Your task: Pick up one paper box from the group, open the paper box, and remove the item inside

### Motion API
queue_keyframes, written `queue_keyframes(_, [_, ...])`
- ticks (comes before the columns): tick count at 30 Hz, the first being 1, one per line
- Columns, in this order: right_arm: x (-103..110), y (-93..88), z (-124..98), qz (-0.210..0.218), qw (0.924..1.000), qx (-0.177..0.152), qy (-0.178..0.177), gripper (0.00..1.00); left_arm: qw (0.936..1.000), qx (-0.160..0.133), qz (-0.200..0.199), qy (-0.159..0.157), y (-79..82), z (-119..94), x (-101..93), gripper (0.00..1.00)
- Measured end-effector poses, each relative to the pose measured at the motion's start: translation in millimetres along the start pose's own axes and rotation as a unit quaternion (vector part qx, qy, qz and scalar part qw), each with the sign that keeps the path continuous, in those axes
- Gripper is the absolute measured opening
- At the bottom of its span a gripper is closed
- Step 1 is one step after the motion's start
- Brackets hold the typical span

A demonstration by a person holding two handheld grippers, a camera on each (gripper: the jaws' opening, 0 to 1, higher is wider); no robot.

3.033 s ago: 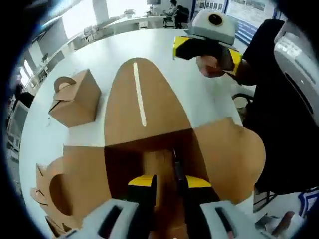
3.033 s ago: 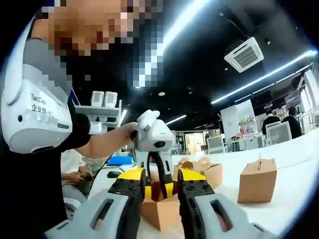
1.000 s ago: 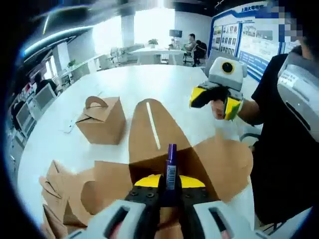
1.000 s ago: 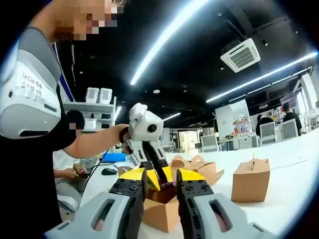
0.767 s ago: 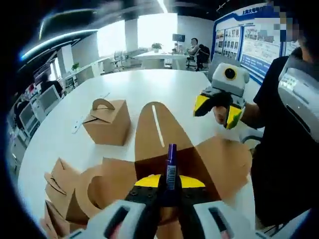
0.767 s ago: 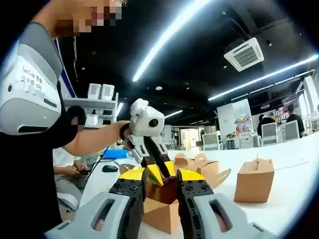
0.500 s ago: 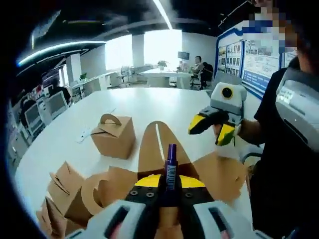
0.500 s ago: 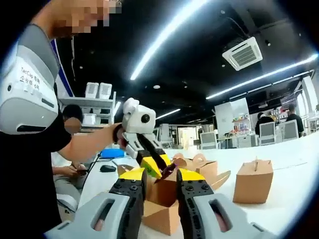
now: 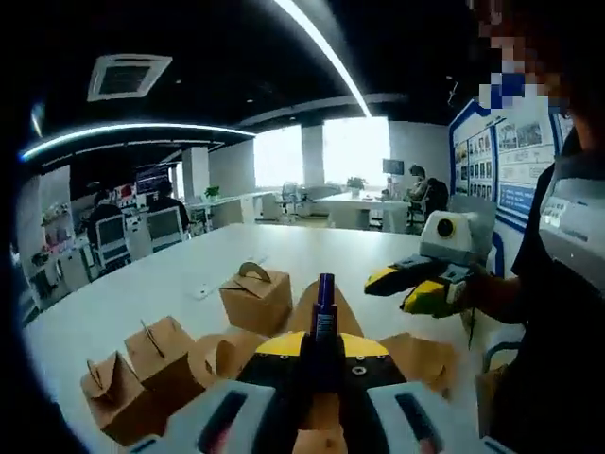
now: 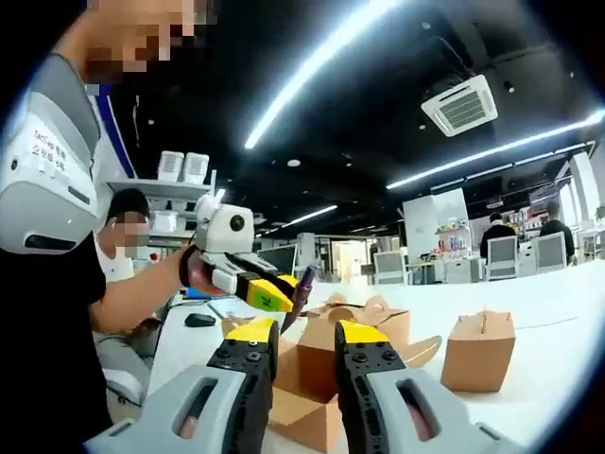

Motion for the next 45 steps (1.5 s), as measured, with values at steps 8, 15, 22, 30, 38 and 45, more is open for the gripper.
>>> queue_keyframes(8, [10.5, 1.1, 5.0, -0.006, 0.9999, 0.008, -0.004, 0.25, 0.9974, -0.047, -0.039, 0.04, -3.6, -28.7, -1.4, 0.14])
queue_keyframes(15, [7.3, 2.1, 2.6, -0.012, 0.9993, 0.03, -0.019, 0.25, 0.9913, -0.041, -0.014, 0.124, -13.3, -51.3, -6.1, 0.14])
queue_keyframes(22, [1.4, 10.1, 2.0, -0.004, 0.999, 0.037, -0.027, 0.25, 0.986, -0.078, -0.031, 0.144, -20.9, -69.3, -11.0, 0.14])
queue_keyframes(30, [9.2, 5.6, 0.4, -0.003, 0.9983, 0.052, -0.025, 0.25, 0.9754, -0.114, -0.055, 0.181, -16.3, -89.9, -12.5, 0.14])
queue_keyframes(38, [10.2, 5.8, -3.8, 0.002, 0.9983, 0.049, -0.031, 0.25, 0.9717, -0.135, -0.067, 0.182, -17.8, -99.8, -18.8, 0.14])
queue_keyframes(45, [14.7, 14.1, -7.0, -0.014, 0.9988, 0.039, -0.026, 0.25, 0.9749, -0.128, -0.052, 0.175, -23.3, -118.3, -30.1, 0.14])
Point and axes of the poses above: the point that each gripper's makers call its tool centre point, and the gripper's own axes: z roughly forward along the fingers, x roughly to its left, y roughly out of its top, the point moved 5 cm from there along -z, roughly backward along the fingers, and after that the axes turned 5 degrees about y, right-handed, at the moved point
